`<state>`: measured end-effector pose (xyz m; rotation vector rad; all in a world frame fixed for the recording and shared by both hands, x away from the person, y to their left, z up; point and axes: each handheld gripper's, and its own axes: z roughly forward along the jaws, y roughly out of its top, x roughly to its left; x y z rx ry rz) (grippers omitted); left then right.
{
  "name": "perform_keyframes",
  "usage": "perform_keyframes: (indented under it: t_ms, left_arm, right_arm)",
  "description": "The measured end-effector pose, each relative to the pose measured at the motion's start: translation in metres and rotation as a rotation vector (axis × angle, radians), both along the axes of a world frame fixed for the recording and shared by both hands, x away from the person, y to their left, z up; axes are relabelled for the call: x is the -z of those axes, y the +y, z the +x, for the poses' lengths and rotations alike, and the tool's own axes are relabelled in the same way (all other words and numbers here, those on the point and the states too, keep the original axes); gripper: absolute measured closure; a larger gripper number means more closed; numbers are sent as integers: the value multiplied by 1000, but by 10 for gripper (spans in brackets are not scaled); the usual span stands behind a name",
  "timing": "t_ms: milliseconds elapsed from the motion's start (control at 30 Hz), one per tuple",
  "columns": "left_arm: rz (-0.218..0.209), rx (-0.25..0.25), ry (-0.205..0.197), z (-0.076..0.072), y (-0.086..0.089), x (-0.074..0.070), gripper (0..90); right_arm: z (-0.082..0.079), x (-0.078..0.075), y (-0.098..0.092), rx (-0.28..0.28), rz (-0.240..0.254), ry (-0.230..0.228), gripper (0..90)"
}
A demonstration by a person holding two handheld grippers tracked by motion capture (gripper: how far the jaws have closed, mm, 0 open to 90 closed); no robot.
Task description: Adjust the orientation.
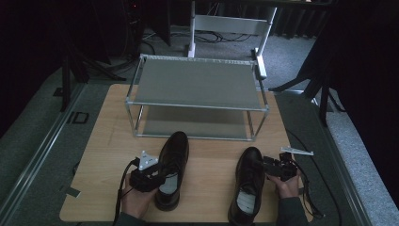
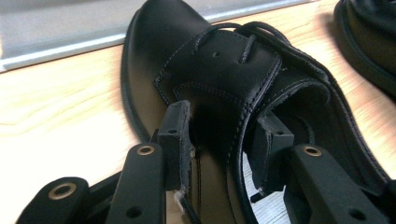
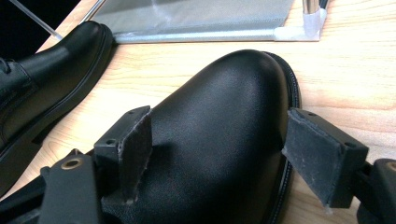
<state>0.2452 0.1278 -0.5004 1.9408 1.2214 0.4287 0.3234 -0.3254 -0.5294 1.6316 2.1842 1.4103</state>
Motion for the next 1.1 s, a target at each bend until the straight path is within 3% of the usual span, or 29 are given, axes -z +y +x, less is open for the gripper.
perform_keyframes:
  t_ms: [200, 333, 400, 533, 600, 700, 800, 833, 967, 1100]
  left_arm:
    - [-17, 6, 0, -1, -7, -1, 630]
    - [-49, -18, 25, -3, -6, 2, 636]
    - [-68, -15, 50, -6, -6, 4, 646]
    - [-84, 14, 50, -10, -12, 6, 651]
    - [-84, 14, 50, -10, -12, 6, 651]
    - [-81, 59, 50, -13, -26, 6, 653]
    - [-80, 64, 50, -15, -29, 6, 654]
    - [-76, 90, 58, -19, -38, 5, 652]
    - [-60, 101, 51, -21, -43, 4, 652]
    - [-82, 115, 48, -21, -38, 6, 633]
  right_arm:
    - [4, 1, 6, 0, 8, -6, 224]
    - [10, 2, 20, -13, -2, -10, 218]
    - [13, 1, 26, -23, -11, -12, 218]
    - [15, 2, 33, -23, -17, -18, 221]
    - [15, 2, 33, -22, -14, -17, 221]
    - [14, 1, 28, -31, 3, -18, 272]
    - [10, -3, 22, -30, 37, -37, 285]
    - [5, -9, 16, -23, 36, -56, 286]
    - [-8, -18, 4, -25, -20, -81, 287]
    - [-25, -19, -11, -10, -92, -91, 296]
